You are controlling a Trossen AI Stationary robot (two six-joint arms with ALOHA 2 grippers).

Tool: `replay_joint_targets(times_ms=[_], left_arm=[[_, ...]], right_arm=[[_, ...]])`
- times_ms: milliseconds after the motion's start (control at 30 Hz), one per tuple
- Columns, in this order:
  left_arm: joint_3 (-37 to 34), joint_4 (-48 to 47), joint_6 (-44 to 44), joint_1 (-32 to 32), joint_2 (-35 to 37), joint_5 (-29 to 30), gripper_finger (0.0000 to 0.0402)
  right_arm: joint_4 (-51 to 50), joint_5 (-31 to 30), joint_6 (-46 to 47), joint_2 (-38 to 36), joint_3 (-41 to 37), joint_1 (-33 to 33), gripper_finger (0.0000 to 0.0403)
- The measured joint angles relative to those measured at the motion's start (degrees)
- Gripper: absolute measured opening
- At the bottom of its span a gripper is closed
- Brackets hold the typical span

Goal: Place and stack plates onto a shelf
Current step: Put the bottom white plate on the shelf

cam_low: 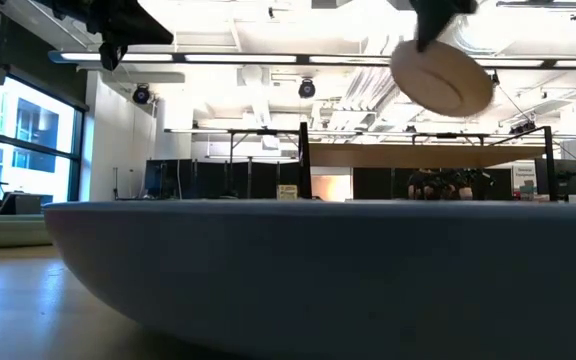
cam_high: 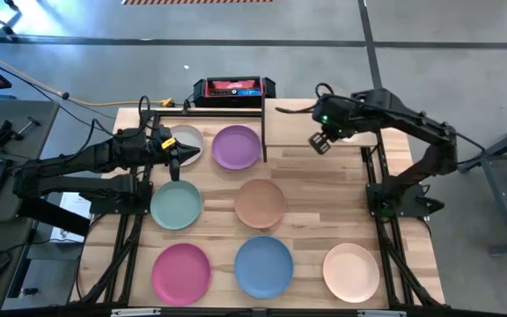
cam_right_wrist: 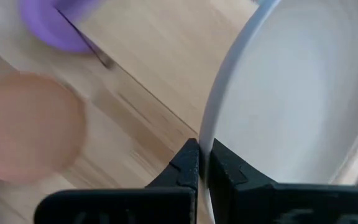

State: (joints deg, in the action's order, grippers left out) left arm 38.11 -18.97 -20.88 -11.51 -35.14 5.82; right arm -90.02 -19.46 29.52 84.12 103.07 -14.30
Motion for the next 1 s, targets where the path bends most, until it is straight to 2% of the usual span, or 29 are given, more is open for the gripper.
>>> replay_joint_targets(times_ms=[167, 600, 1000], left_arm=[[0.0, 0.0, 0.0, 0.0, -0.2, 0.5, 0.0003], [0.0, 0.1, -0.1, 0.0, -0.9, 2.3, 0.0003], [0.0, 4.4, 0.0, 0.0, -3.6, 2.5, 0.0003]], right_arm=[[-0.1, -0.1, -4.7, -4.0, -8.5, -1.1, 0.0], [1.1, -1.8, -18.5, -3.4, -17.6, -3.9, 0.0], [5.2, -1.5, -22.5, -2.8, -18.9, -7.2, 0.0]])
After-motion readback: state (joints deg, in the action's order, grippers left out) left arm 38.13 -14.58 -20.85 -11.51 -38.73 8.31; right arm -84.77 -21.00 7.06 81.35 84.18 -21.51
